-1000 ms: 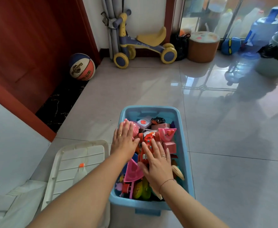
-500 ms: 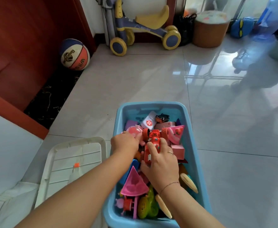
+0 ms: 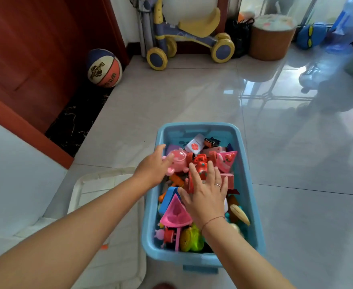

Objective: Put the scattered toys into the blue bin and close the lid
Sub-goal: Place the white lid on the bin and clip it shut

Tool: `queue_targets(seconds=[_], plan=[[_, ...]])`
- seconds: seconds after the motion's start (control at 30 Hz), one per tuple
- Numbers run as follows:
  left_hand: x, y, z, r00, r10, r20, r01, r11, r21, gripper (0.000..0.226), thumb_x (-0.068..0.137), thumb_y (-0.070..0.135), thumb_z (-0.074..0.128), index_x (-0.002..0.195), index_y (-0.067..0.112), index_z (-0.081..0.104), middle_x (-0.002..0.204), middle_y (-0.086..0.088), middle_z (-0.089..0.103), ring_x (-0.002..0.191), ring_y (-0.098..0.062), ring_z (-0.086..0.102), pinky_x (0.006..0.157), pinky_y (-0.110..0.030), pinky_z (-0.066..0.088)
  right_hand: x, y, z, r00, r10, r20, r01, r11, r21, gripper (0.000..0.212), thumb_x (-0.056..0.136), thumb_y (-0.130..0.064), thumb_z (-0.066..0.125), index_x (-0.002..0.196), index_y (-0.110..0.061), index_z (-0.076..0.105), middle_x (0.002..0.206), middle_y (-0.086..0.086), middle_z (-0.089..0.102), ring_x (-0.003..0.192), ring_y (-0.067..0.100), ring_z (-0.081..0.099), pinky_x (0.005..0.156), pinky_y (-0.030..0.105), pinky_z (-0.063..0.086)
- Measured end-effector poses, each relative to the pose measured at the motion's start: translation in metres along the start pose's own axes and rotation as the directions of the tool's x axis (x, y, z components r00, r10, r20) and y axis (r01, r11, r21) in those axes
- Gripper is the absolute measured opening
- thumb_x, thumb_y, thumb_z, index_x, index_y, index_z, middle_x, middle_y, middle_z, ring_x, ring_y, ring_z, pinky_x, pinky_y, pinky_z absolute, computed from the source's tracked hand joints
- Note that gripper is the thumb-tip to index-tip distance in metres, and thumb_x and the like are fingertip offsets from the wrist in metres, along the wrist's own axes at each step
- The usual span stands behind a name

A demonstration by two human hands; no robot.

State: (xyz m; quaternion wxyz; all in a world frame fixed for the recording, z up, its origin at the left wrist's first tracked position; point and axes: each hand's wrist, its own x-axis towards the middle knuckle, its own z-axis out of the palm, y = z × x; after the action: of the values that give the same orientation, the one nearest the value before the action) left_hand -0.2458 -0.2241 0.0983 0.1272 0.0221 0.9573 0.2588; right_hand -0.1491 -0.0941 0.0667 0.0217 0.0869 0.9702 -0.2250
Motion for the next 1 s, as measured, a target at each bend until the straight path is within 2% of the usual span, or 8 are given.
queue_targets(seconds=[0.07,0.13,0.27,0.33,0.47,0.67,0.83,1.0], plan=[[-0.024,-0.032,-0.019,0.985,-0.025,-0.169,0.004,0.993,-0.122,0.047,0.097,0.040,0.038,0.137,0.016,0.039,0.100,-0.010,0.062,0.098,-0.031,0.058,0.080,-0.035,0.041,-0.015,-0.030,0.005,0.983,-0.091,-0.160,0.110,0.988,0.110,0.064,0.087,-0.053,0.039,0.145,-0.031,0.025,0.157,0.013,0.011,0.145,0.030,0.007,0.118,0.051,0.009],[-0.050,-0.080,-0.029,0.923,-0.160,-0.349,0.097,0.977,-0.191,0.046,0.097,0.038,0.039,0.135,0.013,0.042,0.106,-0.008,0.058,0.105,-0.028,0.054,0.087,-0.036,0.040,-0.033,-0.071,0.015,0.943,-0.200,-0.264,0.256,0.946,0.199,0.061,0.086,-0.045,0.039,0.142,-0.022,0.032,0.155,0.014,0.019,0.144,0.029,0.013,0.118,0.048,0.015],[-0.092,-0.190,-0.018,0.751,-0.533,-0.390,0.472,0.846,-0.247,0.047,0.098,0.036,0.036,0.133,0.006,0.043,0.131,-0.021,0.049,0.122,-0.038,0.044,0.102,-0.048,0.035,-0.073,-0.153,0.052,0.901,-0.413,-0.130,0.432,0.835,0.341,0.059,0.087,-0.034,0.037,0.143,-0.016,0.026,0.156,0.012,0.016,0.145,0.026,0.011,0.119,0.041,0.007],[-0.109,-0.229,-0.004,0.685,-0.664,-0.300,0.621,0.747,-0.238,0.050,0.097,0.039,0.034,0.136,0.008,0.042,0.136,-0.022,0.045,0.125,-0.040,0.042,0.103,-0.050,0.032,-0.087,-0.166,0.085,0.904,-0.412,0.110,0.334,0.844,0.420,0.062,0.089,-0.032,0.037,0.146,-0.016,0.018,0.158,0.008,0.005,0.146,0.023,0.003,0.120,0.037,0.002],[-0.136,-0.287,0.025,0.631,-0.770,-0.095,0.740,0.634,-0.226,0.058,0.096,0.047,0.031,0.144,0.014,0.033,0.145,-0.018,0.037,0.132,-0.036,0.037,0.107,-0.048,0.030,-0.088,-0.140,0.153,0.844,-0.092,0.528,-0.065,0.960,0.272,0.079,0.091,-0.040,0.046,0.149,-0.019,-0.002,0.158,0.004,-0.014,0.146,0.022,-0.008,0.120,0.036,0.000],[-0.140,-0.328,0.041,0.598,-0.801,-0.009,0.783,0.587,-0.207,0.062,0.095,0.047,0.037,0.144,0.010,0.031,0.146,-0.019,0.032,0.131,-0.037,0.035,0.106,-0.046,0.030,-0.076,-0.096,0.198,0.785,0.102,0.611,-0.139,0.990,0.014,0.087,0.089,-0.052,0.045,0.150,-0.014,-0.004,0.159,0.007,-0.010,0.147,0.025,0.000,0.118,0.037,0.008],[-0.132,-0.350,0.041,0.481,-0.875,0.052,0.826,0.433,-0.362,0.069,0.090,0.050,0.043,0.141,0.005,0.033,0.142,-0.020,0.041,0.127,-0.040,0.041,0.105,-0.049,0.036,-0.064,-0.106,0.204,0.720,0.175,0.671,-0.344,0.931,0.126,0.087,0.086,-0.049,0.053,0.149,-0.029,-0.003,0.158,0.009,-0.004,0.145,0.030,0.007,0.115,0.040,0.019],[-0.138,-0.362,0.021,0.475,-0.868,0.144,0.781,0.340,-0.524,0.067,0.095,0.052,0.038,0.136,-0.001,0.042,0.140,-0.022,0.045,0.128,-0.039,0.042,0.107,-0.044,0.033,-0.060,-0.121,0.191,0.785,0.165,0.598,-0.405,0.866,0.293,0.082,0.084,-0.044,0.056,0.148,-0.034,0.005,0.158,0.005,0.002,0.144,0.029,0.011,0.114,0.041,0.023]])
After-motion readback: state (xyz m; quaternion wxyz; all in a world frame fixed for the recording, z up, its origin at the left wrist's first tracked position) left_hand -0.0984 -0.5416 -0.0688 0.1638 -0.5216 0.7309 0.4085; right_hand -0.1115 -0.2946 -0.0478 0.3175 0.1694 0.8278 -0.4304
